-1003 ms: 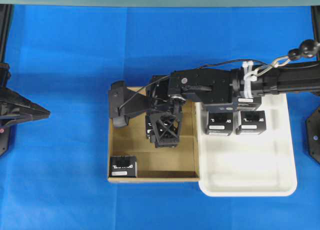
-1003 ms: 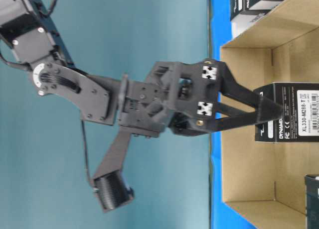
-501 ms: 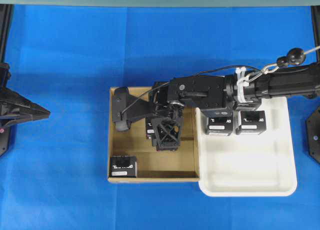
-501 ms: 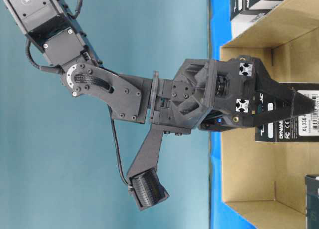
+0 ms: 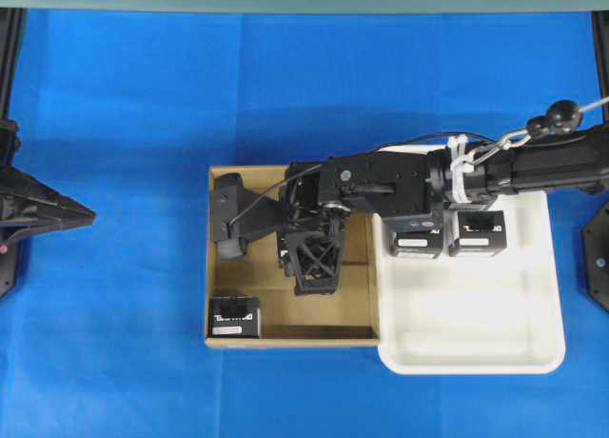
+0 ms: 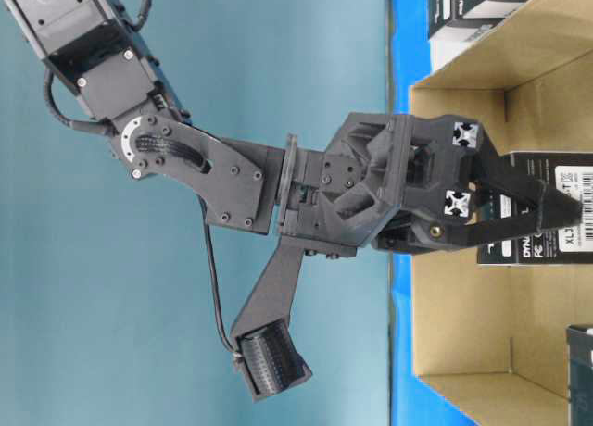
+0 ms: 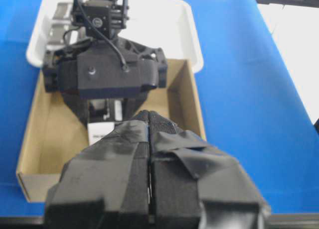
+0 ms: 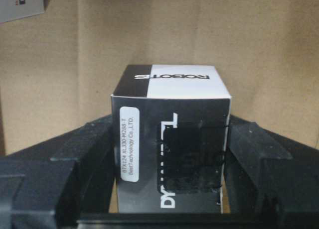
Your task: Pick the box from inside the cardboard box.
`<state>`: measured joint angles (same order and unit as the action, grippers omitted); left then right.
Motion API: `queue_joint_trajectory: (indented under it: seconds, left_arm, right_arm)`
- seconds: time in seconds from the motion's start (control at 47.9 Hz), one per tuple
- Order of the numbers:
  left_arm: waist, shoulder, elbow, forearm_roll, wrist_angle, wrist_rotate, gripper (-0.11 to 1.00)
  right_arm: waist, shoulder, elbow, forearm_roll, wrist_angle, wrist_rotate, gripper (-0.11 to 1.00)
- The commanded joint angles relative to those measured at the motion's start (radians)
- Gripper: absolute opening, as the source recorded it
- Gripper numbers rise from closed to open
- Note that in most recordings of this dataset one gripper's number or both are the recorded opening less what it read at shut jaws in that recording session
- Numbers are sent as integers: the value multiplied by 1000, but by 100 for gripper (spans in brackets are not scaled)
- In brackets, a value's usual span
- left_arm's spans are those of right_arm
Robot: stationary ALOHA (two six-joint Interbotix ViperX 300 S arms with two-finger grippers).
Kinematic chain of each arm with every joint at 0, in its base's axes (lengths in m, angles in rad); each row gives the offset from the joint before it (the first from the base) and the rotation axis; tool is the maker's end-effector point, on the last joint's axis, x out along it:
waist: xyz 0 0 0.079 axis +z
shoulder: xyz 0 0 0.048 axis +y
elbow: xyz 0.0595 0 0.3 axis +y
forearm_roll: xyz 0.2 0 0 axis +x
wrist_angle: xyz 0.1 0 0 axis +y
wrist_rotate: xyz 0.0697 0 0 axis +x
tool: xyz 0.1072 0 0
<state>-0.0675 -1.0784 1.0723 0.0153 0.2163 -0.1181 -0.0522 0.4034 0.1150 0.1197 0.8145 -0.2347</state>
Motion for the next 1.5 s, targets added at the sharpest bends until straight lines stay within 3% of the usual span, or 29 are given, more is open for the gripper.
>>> queue_joint_trajectory:
  seconds: [0.0,0.292,0.543,0.794,1.065,1.483]
  left_arm:
    - [-2,9,-20,2,-5,0,-7]
    - [-2,9,-20,2,-5,0,-7]
    - [-2,6,-21,2,-5,0,-7]
    - [-2,5,-21,2,-5,0,-7]
    - [-2,2,-23,2,-6,-2,-7]
    - [0,3,-23,2,-5,0,-7]
  right_arm:
    - [6,0,-3,5,-2,-3,63]
    - [2,-34,-32,5,28,6,63]
    - [-18,-146,-167,5,212,71,63]
    - [-25,-262,-244,5,379,81,63]
    - [-14,-348,-245,5,531,104,63]
    - [-5,-479,-213,3,552,172,63]
